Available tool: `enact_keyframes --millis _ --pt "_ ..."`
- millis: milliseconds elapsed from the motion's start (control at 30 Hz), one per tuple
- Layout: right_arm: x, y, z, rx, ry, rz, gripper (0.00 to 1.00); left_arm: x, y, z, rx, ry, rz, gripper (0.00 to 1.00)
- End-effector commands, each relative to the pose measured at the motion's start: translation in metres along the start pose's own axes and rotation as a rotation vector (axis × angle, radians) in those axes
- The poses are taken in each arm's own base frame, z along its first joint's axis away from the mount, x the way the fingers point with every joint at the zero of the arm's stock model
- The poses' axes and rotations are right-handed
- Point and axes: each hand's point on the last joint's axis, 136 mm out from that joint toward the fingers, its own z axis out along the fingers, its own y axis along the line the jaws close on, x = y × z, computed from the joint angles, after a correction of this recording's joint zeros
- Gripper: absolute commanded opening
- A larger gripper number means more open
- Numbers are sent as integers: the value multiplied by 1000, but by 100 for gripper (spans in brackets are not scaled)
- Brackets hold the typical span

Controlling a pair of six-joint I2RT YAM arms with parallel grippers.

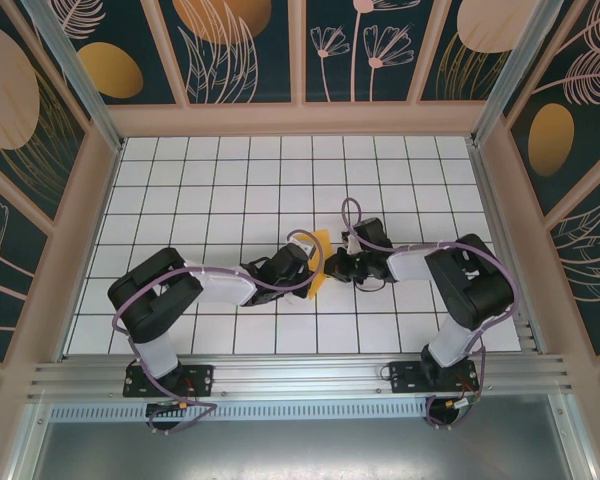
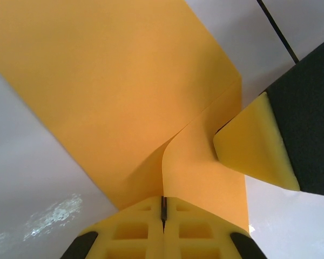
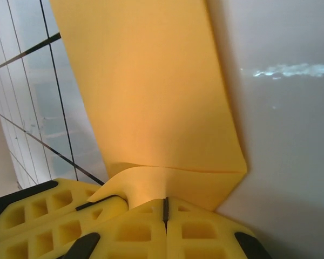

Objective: Fold a paper plane with a square sheet of paper (pick it up from the middle)
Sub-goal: Third fold the triangle at the center of the table.

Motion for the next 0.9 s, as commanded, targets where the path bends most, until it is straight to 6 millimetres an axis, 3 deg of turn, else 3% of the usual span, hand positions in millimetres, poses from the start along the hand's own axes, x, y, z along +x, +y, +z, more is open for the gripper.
enact_keyframes --millis 0,133,267,600,867 --pt "-1 -8 4 31 1 -9 7 30 21 3 -76 103 5 0" --pt "-13 14 -9 -6 -34 -50 7 31 22 2 -79 105 5 0" --pt "-25 18 -17 -20 -62 -57 7 31 23 2 -79 106 6 0" --pt "-18 -27 2 75 -24 11 7 30 22 2 -81 103 10 0" --pt "-39 10 -22 13 -89 -58 7 30 23 2 -85 106 8 0"
